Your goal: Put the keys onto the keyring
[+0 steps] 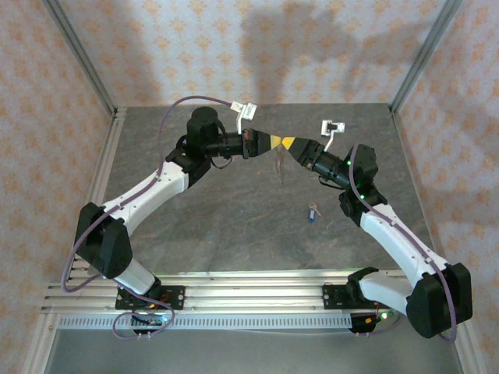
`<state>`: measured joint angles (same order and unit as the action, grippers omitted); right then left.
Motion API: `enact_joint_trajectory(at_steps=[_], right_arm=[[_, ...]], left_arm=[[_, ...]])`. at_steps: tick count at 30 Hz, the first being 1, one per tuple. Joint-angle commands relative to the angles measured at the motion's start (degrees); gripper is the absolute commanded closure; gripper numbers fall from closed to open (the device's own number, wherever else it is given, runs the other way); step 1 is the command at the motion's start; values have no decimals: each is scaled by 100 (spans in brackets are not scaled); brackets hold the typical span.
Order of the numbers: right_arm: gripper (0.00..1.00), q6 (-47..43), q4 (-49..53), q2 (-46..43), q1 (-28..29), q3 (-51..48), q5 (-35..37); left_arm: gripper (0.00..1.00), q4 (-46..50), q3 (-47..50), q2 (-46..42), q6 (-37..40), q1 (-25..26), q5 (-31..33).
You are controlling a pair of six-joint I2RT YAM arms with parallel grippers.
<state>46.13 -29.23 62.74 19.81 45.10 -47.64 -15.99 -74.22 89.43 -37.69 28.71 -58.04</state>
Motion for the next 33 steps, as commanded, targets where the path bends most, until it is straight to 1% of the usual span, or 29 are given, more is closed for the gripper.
enact_joint_trajectory(at_steps=[1, 6, 12, 18, 20, 22, 24, 25, 27, 29, 30, 33], right_arm=[[69, 56, -380, 8, -12, 7, -154], [75, 125, -484, 63, -12, -1, -272], [77, 125, -477, 86, -11, -28, -321], [91, 134, -486, 136, -8, -19, -316], [100, 138, -487, 162, -11, -2, -308], [100, 150, -476, 190, -8, 16, -279], [100, 171, -471, 190, -11, 3, -169], [100, 176, -469, 186, -10, -9, -84], [100, 210, -469, 185, -11, -23, 78], [100, 284, -519, 191, -13, -31, 204], [100, 345, -599, 193, -12, -50, 276], [100, 503, -756, 211, -13, -62, 402]], left_arm=[[100, -308, -224, 11, -80, -19, -129], [100, -344, -234, 31, -115, -15, -111], [100, -352, -251, 37, -124, -16, -100], [100, -352, -267, 51, -124, -20, -111], [100, -353, -269, 57, -133, -23, -120], [100, -375, -278, 55, -173, -11, -105], [100, -328, -265, 6, -236, -6, 105], [97, -274, -237, -47, -251, -16, 344], [78, -187, -74, -235, -369, -29, 994], [63, -303, 137, -407, -624, -35, 1662], [58, -393, 265, -482, -817, -38, 1980], [55, -970, 772, -682, -1366, -30, 2683]])
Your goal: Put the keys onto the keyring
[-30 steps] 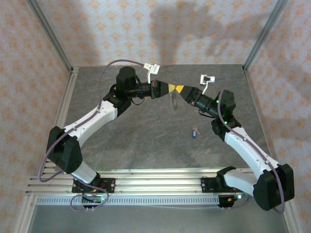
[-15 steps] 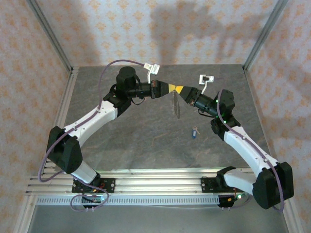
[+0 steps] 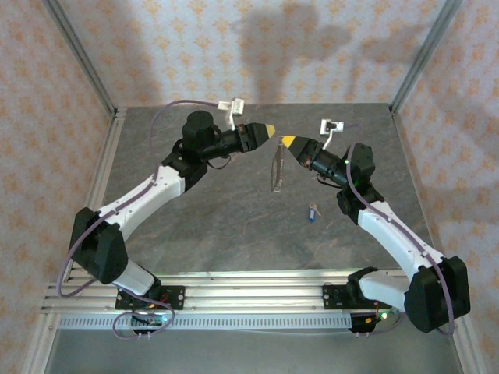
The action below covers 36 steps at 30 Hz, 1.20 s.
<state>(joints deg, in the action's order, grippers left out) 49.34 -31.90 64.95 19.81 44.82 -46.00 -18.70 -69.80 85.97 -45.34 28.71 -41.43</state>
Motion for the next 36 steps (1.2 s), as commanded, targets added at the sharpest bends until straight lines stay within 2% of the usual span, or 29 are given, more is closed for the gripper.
enact_joint_trajectory(at_steps=[1, 5, 18, 28, 36], right_arm=[[100, 232, -543, -8, -11, -36, 277], [100, 436, -780, 4, -8, -95, 460], [100, 1007, -1529, 255, 61, -96, 673], [100, 1025, -1600, 500, 219, -49, 697], [100, 1017, -1605, 497, 242, -26, 723]], left_arm=[[55, -859, 467, -380, -741, -26, 1154], [56, -1293, 806, -433, -1007, 38, 1401], [68, -1981, 905, -136, -1185, 328, 1243], [74, -2145, 847, -6, -1223, 443, 1192], [75, -2084, 921, -9, -1161, 495, 1250]])
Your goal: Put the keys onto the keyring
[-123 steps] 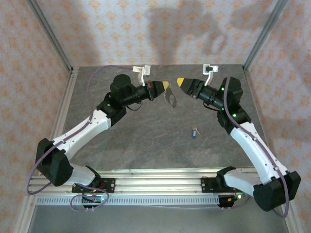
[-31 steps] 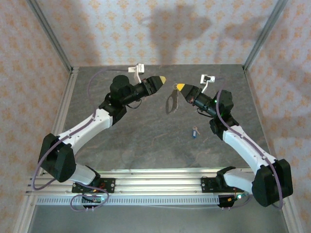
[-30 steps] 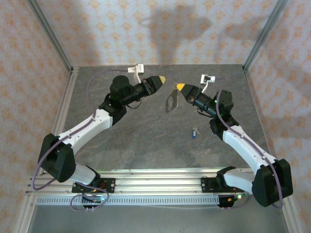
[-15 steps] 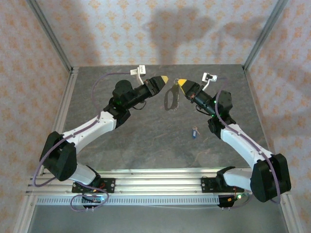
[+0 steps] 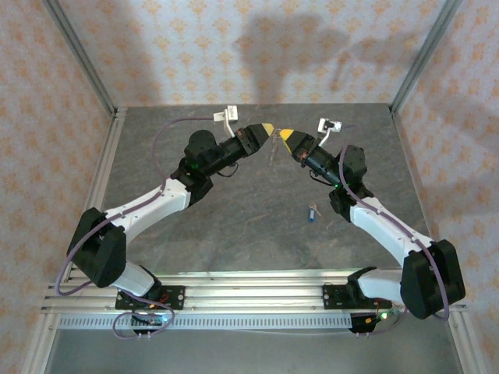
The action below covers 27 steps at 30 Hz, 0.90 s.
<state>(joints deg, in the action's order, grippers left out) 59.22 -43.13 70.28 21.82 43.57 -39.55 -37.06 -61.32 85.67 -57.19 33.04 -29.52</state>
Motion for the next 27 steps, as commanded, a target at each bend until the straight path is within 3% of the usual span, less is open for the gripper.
enact_joint_trajectory(at_steps=[1, 27], right_arm=[[100, 32, -477, -41, 48, 99, 86], [100, 19, -494, 21, 94, 99, 33]], left_arm=[[75, -244, 89, 20, 32, 67, 75], [78, -281, -46, 169, 74, 195, 16]])
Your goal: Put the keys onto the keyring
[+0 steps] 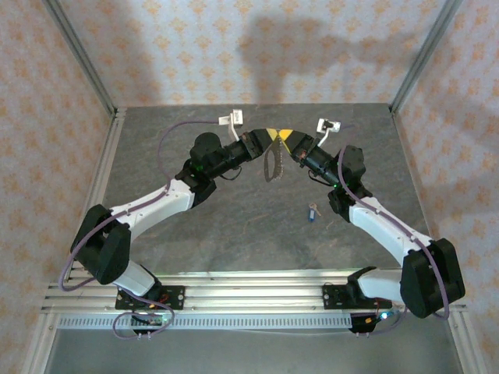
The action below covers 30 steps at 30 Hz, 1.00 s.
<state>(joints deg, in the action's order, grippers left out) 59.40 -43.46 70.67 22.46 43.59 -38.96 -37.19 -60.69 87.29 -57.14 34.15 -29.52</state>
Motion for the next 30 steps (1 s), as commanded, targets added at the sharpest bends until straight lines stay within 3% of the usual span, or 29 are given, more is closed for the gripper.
enact_joint_trajectory(at_steps=[1, 8, 19, 22, 24, 29, 30], right_arm=[[100, 2, -464, -19, 31, 88, -28], [100, -20, -409, -36, 40, 46, -64], [100, -154, -202, -53, 75, 85, -180], [100, -182, -159, -56, 75, 89, -182], [100, -192, -140, -55, 75, 88, -178], [100, -306, 155, -105, 22, 137, -195], [95, -354, 330, -160, -38, 166, -179]], left_arm=[[78, -265, -110, 8, 72, 87, 25], [90, -238, -123, -19, 89, 93, 104], [88, -261, -219, 75, 92, 143, 100], [91, -284, -239, 112, 90, 161, 95], [99, -302, -255, 126, 97, 170, 82], [100, -263, -278, 148, 169, 171, 43], [100, -199, -289, 127, 226, 171, 30]])
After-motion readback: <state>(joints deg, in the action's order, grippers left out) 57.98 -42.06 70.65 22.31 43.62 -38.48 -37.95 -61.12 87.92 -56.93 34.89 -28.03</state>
